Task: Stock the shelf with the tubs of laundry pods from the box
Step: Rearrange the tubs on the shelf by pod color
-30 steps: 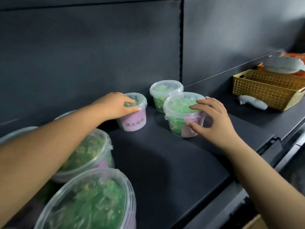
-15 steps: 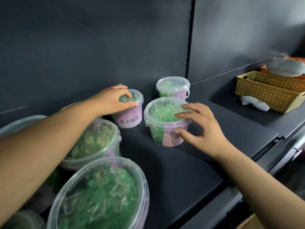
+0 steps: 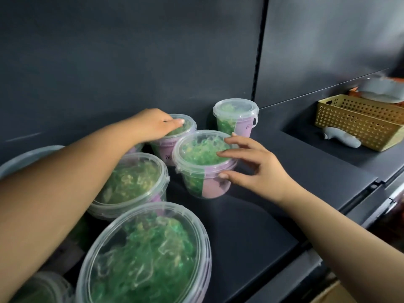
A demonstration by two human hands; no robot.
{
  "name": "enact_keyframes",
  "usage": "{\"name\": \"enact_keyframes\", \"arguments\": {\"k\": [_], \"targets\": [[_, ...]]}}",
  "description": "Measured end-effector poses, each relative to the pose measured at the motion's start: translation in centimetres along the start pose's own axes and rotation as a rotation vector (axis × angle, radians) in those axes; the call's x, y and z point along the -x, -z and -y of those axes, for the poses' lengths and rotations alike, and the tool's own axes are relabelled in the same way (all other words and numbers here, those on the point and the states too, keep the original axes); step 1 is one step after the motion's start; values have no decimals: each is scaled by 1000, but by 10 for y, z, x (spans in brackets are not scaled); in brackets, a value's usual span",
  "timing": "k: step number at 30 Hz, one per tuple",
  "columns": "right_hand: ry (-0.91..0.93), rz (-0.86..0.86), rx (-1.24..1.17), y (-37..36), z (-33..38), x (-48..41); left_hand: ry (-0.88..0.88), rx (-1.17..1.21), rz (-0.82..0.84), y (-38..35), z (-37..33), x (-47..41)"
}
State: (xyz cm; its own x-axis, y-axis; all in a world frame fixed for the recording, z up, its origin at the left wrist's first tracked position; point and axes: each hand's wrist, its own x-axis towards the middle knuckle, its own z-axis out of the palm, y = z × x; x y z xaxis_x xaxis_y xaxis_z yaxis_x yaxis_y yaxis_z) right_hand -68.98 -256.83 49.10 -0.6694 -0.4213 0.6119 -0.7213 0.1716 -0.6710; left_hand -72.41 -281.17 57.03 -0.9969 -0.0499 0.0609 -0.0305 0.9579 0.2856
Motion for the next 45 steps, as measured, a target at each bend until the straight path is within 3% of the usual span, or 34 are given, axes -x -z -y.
{"name": "enact_keyframes", "arguments": {"k": [10,13,16,20,25,45], "targets": [[-47,137,-23,1,14,-13,-42,117,55,4,-7,10],[-186,-89,-183,17,2,-38,-60,84,80,9,-14,15],[-261,-261,40,31,-32,-65,-113,77,148,21,-35,26],[-340,-139,335,39,-78,-87,-202,-26,362,33,-73,46],[-242,-72,631,49,-81,-94,-270,-199,450,16,-85,56],[129,-93,479,96,15,53,-267,-218,493,24,-85,57]]}}
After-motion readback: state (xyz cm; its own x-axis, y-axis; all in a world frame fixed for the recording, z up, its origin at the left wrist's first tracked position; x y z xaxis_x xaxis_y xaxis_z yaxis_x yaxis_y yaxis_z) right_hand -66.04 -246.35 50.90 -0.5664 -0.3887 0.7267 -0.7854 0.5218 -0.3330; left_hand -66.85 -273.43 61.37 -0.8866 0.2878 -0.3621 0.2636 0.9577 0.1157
